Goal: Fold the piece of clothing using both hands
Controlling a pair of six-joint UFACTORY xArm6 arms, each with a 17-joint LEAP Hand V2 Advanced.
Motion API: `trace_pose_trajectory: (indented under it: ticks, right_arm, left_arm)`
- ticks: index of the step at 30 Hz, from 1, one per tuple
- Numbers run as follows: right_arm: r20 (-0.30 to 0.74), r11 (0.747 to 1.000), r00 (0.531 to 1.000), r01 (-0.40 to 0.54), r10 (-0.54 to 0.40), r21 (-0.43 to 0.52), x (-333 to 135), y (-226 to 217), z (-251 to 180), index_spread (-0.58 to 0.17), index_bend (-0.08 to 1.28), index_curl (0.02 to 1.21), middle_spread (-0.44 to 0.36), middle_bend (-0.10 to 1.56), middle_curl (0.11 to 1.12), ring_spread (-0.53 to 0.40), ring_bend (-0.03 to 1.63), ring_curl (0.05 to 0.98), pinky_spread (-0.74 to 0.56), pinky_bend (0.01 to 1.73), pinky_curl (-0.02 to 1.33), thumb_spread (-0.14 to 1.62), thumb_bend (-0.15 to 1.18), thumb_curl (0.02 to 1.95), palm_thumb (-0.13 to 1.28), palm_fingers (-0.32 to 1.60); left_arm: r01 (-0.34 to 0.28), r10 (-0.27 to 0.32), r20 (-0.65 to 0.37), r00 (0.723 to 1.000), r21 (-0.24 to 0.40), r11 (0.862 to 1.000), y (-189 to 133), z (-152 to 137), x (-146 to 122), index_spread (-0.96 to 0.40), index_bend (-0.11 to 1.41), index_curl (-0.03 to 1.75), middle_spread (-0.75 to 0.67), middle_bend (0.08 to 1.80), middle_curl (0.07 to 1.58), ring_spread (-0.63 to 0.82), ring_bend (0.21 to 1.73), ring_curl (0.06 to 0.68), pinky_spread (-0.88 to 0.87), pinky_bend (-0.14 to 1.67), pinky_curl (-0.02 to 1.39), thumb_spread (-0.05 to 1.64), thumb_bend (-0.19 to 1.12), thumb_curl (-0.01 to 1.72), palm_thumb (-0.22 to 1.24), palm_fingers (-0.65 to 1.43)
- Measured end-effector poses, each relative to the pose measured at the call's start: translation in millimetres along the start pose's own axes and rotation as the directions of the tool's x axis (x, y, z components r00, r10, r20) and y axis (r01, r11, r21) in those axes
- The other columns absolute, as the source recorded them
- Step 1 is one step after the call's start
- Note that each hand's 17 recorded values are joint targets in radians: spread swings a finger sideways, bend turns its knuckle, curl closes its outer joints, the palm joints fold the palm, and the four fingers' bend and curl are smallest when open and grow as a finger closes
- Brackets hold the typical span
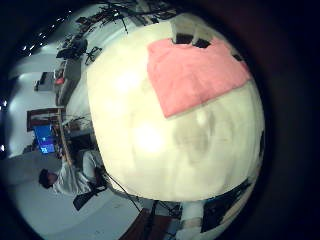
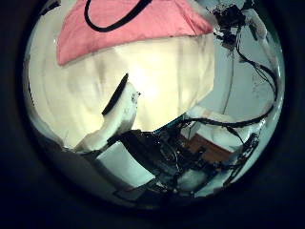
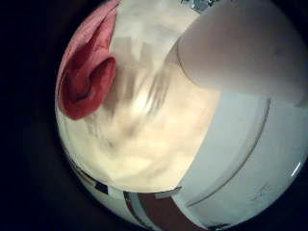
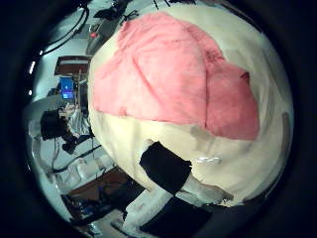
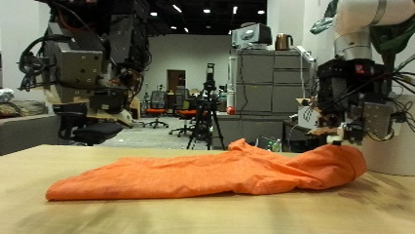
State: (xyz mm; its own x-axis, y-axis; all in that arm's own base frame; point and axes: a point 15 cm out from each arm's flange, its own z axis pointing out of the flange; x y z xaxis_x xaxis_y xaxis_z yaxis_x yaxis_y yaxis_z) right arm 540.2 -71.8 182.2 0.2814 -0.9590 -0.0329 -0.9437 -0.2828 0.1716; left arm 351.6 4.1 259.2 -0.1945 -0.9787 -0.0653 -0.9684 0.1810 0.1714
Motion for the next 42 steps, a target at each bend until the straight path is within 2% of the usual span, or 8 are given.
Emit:
trace_pose_trajectory:
  ticks: [12, 19, 22, 25, 27, 29, 36, 42]
  right_arm:
    - [0.023, 0.989, 1.000, 0.000, 0.003, -0.146, 3, 4, 50, -0.243, 0.14, 0.28, 0.051, 0.21, 0.32, 0.109, 0.44, 0.288, 0.23, 0.33, 0.30, 0.94, -0.03, 0.28, 0.29, 0.35]
    - [-0.007, 0.983, 1.000, 0.022, -0.023, -0.181, 0, 3, 62, -0.229, 0.16, 0.27, 0.007, 0.30, 0.35, -0.050, 0.62, 0.314, 0.09, 0.33, 0.28, 0.92, -0.01, 0.30, 0.39, 0.58]
    - [-0.010, 0.983, 1.000, 0.028, -0.030, -0.180, -2, 1, 63, -0.277, 0.16, 0.25, -0.093, 0.38, 0.37, -0.193, 0.75, 0.321, -0.15, 0.50, 0.28, 0.93, -0.01, 0.32, 0.47, 1.00]
    - [-0.015, 0.984, 0.999, 0.033, -0.036, -0.173, -4, -2, 63, -0.336, 0.27, 0.33, -0.181, 0.54, 0.45, -0.262, 0.85, 0.398, -0.41, 0.71, 0.37, 0.95, 0.00, 0.33, 0.55, 1.33]
    - [-0.016, 0.985, 0.999, 0.035, -0.038, -0.166, -2, -1, 58, -0.350, 0.35, 0.37, -0.195, 0.62, 0.48, -0.268, 0.89, 0.421, -0.45, 0.75, 0.39, 0.95, -0.01, 0.34, 0.58, 1.36]
    - [-0.012, 0.985, 0.999, 0.038, -0.041, -0.169, -2, 3, 58, -0.358, 0.44, 0.41, -0.188, 0.74, 0.53, -0.264, 0.94, 0.444, -0.46, 0.79, 0.42, 0.96, 0.00, 0.34, 0.62, 1.45]
    - [0.011, 0.979, 0.999, 0.035, -0.034, -0.199, -7, 49, 52, -0.334, 0.82, 0.61, -0.149, 1.06, 0.65, -0.233, 1.15, 0.547, -0.38, 1.08, 0.57, 1.05, 0.05, 0.39, 0.86, 1.34]
    - [0.018, 0.983, 0.998, 0.065, -0.063, -0.169, -22, 99, 37, -0.301, 1.00, 0.71, -0.130, 1.23, 0.71, -0.225, 1.27, 0.615, -0.32, 1.20, 0.67, 1.07, 0.10, 0.46, 1.03, 1.22]
  left_arm:
    - [0.027, -0.027, -0.005, 1.000, 0.006, 1.000, -6, -1, -10, -0.06, 0.18, 0.38, -0.02, 0.17, 0.35, 0.18, 0.40, 0.228, 0.14, 0.23, 0.34, 1.28, -0.01, 0.24, 0.44, 0.26]
    - [0.042, -0.041, -0.023, 0.999, 0.041, 0.998, -15, -9, -8, -0.02, 0.18, 0.38, 0.15, 0.18, 0.33, 0.29, 0.42, 0.224, 0.20, 0.25, 0.35, 1.25, -0.02, 0.24, 0.41, 0.22]
    - [0.040, -0.039, -0.024, 0.999, 0.041, 0.998, -14, -9, -8, -0.01, 0.18, 0.38, 0.15, 0.18, 0.32, 0.30, 0.43, 0.223, 0.21, 0.25, 0.34, 1.24, -0.02, 0.24, 0.40, 0.22]
    - [0.041, -0.040, -0.023, 0.999, 0.040, 0.998, -15, -9, -9, 0.00, 0.17, 0.37, 0.15, 0.19, 0.32, 0.30, 0.43, 0.222, 0.21, 0.25, 0.34, 1.24, -0.01, 0.25, 0.40, 0.23]
    - [0.038, -0.037, -0.022, 0.999, 0.038, 0.999, -14, -9, -9, 0.00, 0.17, 0.37, 0.15, 0.20, 0.33, 0.29, 0.43, 0.220, 0.21, 0.25, 0.34, 1.24, -0.02, 0.25, 0.40, 0.23]
    - [0.037, -0.037, -0.022, 0.999, 0.037, 0.999, -14, -8, -9, 0.00, 0.17, 0.37, 0.14, 0.20, 0.33, 0.29, 0.43, 0.219, 0.21, 0.25, 0.34, 1.24, -0.01, 0.25, 0.40, 0.23]
    - [0.040, -0.040, -0.021, 0.999, 0.038, 0.998, -14, -7, -13, 0.00, 0.17, 0.36, 0.13, 0.19, 0.33, 0.28, 0.44, 0.220, 0.21, 0.25, 0.34, 1.23, -0.01, 0.25, 0.40, 0.23]
    - [0.042, -0.041, -0.024, 0.999, 0.031, 0.999, -13, -4, -17, 0.00, 0.17, 0.36, 0.12, 0.20, 0.34, 0.28, 0.44, 0.216, 0.20, 0.25, 0.34, 1.23, -0.01, 0.26, 0.40, 0.24]
